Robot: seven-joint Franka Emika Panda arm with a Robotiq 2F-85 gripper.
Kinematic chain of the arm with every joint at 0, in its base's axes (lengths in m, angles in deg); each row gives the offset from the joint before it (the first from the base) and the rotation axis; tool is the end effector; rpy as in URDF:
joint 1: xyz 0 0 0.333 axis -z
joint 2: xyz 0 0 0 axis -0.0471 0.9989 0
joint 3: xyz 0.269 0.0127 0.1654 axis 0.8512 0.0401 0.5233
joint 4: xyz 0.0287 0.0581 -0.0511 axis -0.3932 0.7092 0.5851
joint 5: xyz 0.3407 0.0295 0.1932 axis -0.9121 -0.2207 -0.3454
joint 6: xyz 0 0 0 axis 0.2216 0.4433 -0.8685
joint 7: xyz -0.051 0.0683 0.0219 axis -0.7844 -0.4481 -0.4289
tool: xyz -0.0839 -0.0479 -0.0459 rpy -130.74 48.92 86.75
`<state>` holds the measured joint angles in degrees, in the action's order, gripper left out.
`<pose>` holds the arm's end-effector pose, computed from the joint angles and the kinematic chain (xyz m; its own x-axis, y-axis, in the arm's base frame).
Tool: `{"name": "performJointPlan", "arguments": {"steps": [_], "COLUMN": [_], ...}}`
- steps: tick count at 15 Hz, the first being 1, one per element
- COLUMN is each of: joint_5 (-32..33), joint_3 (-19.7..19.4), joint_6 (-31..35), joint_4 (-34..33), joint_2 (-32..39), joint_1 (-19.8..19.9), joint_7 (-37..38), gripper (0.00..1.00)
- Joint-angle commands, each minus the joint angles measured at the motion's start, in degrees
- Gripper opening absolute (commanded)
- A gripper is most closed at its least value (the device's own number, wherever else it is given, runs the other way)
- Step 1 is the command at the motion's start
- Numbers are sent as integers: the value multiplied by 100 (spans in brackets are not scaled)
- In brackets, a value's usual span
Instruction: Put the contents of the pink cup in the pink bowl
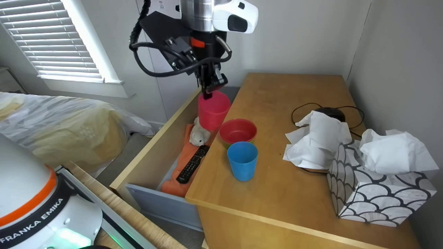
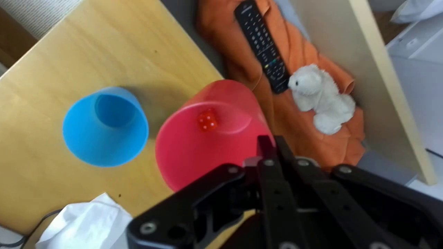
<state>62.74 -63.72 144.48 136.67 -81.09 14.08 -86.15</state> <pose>0.3405 -0.1972 0.3636 0.9157 -0.4015 0.0148 -0.3818 -0.8811 -0.2792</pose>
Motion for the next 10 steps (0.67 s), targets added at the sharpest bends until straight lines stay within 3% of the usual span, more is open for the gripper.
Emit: {"name": "performJointPlan", "arguments": {"steps": [1,7,10], "joint_5": [-513,-1311,-1620], "joint_3": [-308,-750,-774], "joint_6": [-1171,-3083,-4089], "joint_4": [-430,-1735,-2415], "joint_2": [137,1409,2249], "joint_1": [-147,-39,166], "joint_7": [-830,-1859,-2245], "gripper": [1,1,1]}}
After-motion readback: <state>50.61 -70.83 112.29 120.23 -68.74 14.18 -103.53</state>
